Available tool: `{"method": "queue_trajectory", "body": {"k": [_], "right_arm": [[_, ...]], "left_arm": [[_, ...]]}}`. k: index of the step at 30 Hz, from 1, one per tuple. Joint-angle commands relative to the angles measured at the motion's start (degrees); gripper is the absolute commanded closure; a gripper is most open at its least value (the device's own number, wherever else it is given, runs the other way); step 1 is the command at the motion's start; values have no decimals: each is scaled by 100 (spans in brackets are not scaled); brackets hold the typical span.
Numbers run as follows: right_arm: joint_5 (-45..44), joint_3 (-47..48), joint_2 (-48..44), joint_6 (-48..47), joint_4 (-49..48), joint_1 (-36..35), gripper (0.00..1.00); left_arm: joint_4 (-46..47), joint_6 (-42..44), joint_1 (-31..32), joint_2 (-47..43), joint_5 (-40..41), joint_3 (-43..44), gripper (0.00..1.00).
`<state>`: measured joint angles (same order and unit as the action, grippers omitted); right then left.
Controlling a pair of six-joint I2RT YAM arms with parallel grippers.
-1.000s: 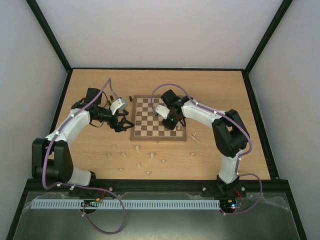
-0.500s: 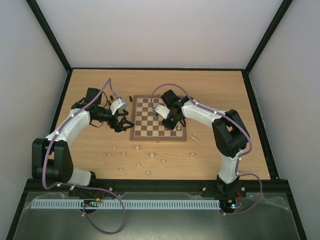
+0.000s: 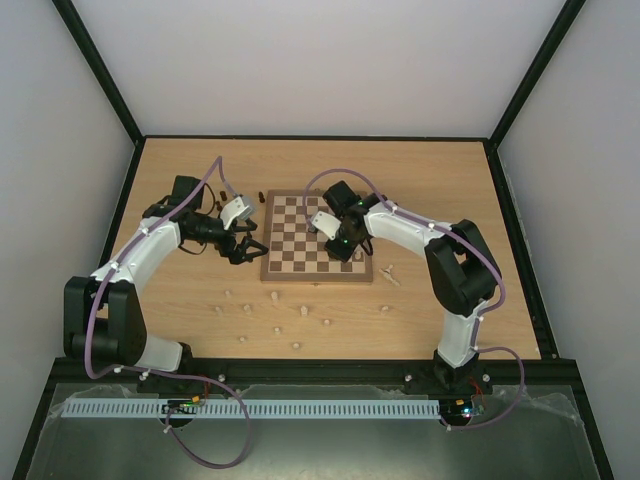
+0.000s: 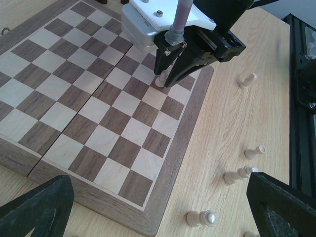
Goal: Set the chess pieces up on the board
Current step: Place the chess piece on the chessboard, then pick up the chess piece at the center of the board.
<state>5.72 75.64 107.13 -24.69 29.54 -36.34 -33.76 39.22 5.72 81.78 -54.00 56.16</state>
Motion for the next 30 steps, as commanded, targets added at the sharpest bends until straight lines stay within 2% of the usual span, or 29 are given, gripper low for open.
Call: {"method": "queue_trajectory", "body": {"k": [1,10,17,26,30], "right_arm": [[18,-44,-215,17,268,21,75],[4,-6,-553,58,288,26,65],[303,-140,-1115,74,525,15,50],[672,-961,-2035,16,698,-22,29],[852,-1414,-2356,-64,785,-200,32]], "left_arm": [[-98,111,-27,-6,-190,-29,1],[-110,104,-27,-22,-192,-27,1],[-104,111,-27,-39,-181,-35,1],[-266,186,-20,-8,-141,-2,1],[-327,184,-18,-9,-15,16,1]]}}
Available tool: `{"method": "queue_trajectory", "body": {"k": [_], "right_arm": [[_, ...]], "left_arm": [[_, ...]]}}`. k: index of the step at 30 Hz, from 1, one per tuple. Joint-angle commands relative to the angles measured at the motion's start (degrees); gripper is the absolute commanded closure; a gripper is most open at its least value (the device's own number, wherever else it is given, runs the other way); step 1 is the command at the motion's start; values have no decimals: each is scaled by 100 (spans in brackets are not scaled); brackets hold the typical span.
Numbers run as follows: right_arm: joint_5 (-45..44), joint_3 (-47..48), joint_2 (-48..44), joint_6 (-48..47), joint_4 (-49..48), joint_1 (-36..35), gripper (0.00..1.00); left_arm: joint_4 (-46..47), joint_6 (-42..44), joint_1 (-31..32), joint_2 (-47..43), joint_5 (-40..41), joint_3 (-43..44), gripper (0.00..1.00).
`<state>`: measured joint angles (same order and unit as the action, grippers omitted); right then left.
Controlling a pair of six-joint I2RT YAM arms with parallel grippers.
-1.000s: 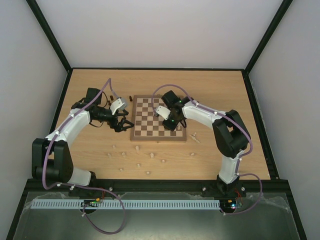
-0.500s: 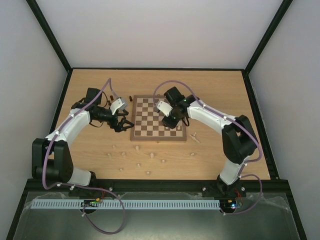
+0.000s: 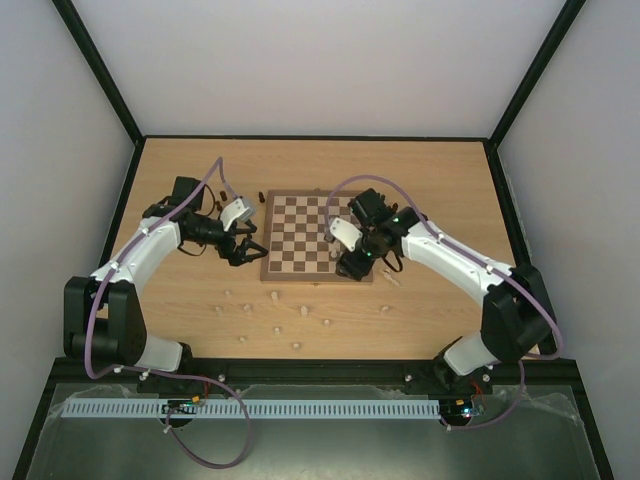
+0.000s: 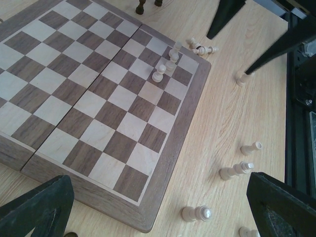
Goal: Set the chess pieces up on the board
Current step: Pick up the chess piece at the center of the board.
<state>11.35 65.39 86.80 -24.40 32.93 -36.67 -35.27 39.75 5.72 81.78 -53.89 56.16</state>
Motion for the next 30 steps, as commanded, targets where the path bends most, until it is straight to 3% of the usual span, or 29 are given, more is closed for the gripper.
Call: {"method": "queue_trajectory", "body": {"k": [1,13,30], "right_arm": [[265,-502,-356,-103,450,-257,32],[288,-1384,-703,-266,318,-1195,36],[200,-1253,-2,-188,-34,-1976,51]], "left_arm": [[-163,119,-18,-2,-32,12,1],[16,-37,-18,20,-29,-4,1],[29,0,-18,75,-44,-51,1]]}}
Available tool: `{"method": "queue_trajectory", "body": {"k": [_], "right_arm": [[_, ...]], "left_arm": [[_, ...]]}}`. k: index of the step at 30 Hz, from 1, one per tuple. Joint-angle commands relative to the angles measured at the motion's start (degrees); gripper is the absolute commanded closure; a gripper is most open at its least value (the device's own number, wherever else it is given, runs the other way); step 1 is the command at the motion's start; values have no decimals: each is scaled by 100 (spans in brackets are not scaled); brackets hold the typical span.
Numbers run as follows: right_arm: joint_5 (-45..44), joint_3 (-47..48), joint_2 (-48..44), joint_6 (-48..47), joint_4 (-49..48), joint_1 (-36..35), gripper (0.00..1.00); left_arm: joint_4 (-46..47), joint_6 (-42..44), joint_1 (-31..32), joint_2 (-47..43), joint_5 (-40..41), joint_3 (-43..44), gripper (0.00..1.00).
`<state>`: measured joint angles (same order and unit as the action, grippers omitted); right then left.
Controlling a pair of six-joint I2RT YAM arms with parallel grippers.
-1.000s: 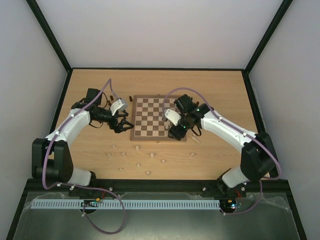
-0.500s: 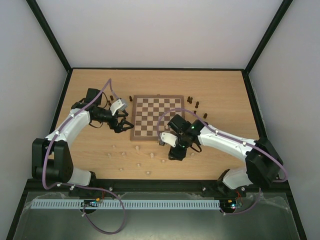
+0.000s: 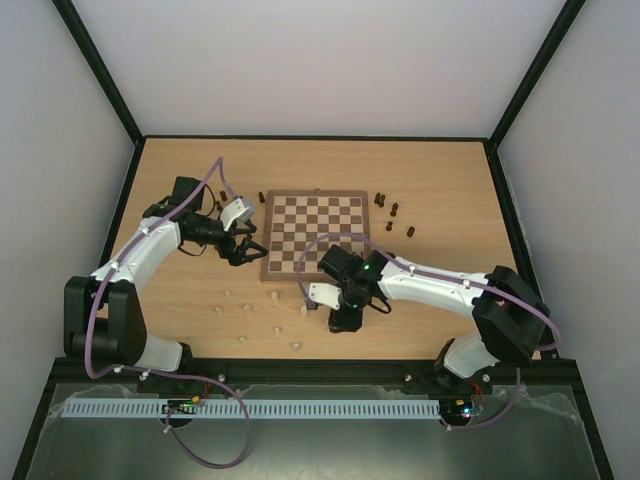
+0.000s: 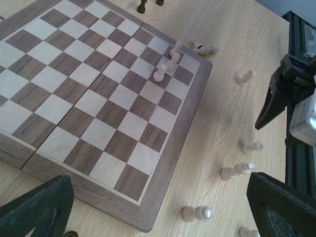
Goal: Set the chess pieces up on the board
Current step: Pick up the chess piece at the center of the board.
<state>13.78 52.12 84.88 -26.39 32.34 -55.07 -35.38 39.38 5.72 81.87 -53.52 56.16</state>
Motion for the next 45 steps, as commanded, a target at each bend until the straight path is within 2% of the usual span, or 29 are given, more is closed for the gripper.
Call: {"method": "queue_trajectory", "body": {"k": [1,17,28,34,45], "right_arm": [[-69,84,230,18,6,-155,52],[-197,474,778,11,-108,-204,54],[-191,494,961,-11,-62,-293,60],[-212,484,1048,2,-97,-338,65],[-308,510,961,20,-128,-348,83]], "left_arm": [[42,42,-18,66,-88,-54,1],[40,53,-18,23,-96,-90,1],[43,50,-20,15,-113,-88,1],[45,47,-24,7,-105,-88,1],[48,46,-27,22,-98,-92,1]]}}
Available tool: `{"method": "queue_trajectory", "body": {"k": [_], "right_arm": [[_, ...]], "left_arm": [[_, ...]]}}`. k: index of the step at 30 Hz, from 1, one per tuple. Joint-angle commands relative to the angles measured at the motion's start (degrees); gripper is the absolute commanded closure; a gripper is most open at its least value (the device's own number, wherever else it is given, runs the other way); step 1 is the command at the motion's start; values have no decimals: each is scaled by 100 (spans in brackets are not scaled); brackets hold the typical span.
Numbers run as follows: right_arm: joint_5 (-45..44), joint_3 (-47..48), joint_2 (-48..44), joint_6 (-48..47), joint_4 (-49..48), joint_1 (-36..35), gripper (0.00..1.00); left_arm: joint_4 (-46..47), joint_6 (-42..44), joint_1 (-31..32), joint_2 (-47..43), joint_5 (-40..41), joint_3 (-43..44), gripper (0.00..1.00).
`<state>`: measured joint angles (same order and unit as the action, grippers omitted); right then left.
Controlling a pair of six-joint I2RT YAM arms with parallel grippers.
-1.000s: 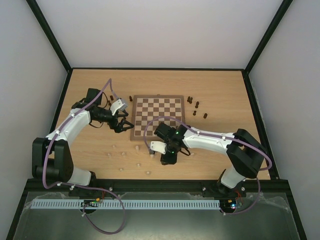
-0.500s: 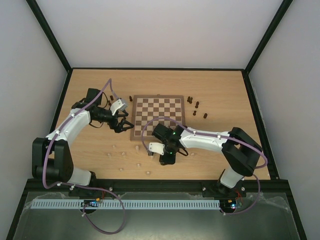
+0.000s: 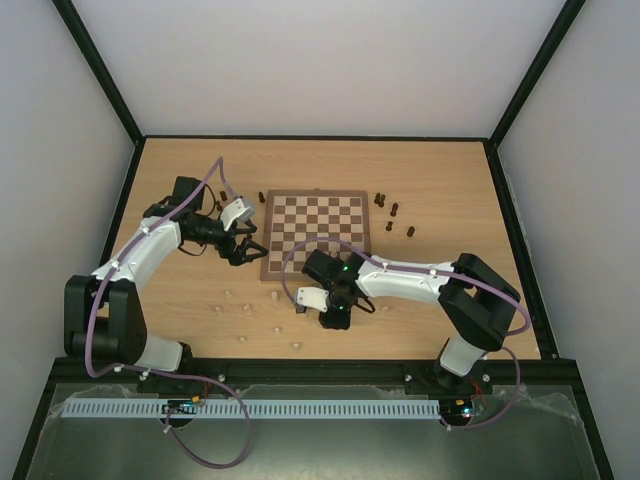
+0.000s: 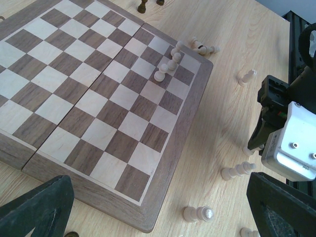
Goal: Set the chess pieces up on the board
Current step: Pick up the chess piece at the center of the board, then place the chess piece on the chessboard.
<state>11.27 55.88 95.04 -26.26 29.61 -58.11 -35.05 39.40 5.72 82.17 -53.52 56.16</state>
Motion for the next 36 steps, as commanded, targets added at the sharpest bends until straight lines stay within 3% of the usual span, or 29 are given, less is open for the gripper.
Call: {"method": "queue_trajectory", "body": {"k": [1,10,17,36], "right_arm": [[-75,142,-89,7,162,-43,85],[-406,288,-486,-19,319,19,90],[-531,898,-446,-7,423,501,90],[-589,2513,1238,174,466,1471,89]], "left_arm": [[16,49,-27,-15,-105,-96,1],[27,55,-27,-16,-124,-100,1],[7,67,-27,-64,-132,-113,1],[-28,80,-52,-202,-139,-140,1]]}}
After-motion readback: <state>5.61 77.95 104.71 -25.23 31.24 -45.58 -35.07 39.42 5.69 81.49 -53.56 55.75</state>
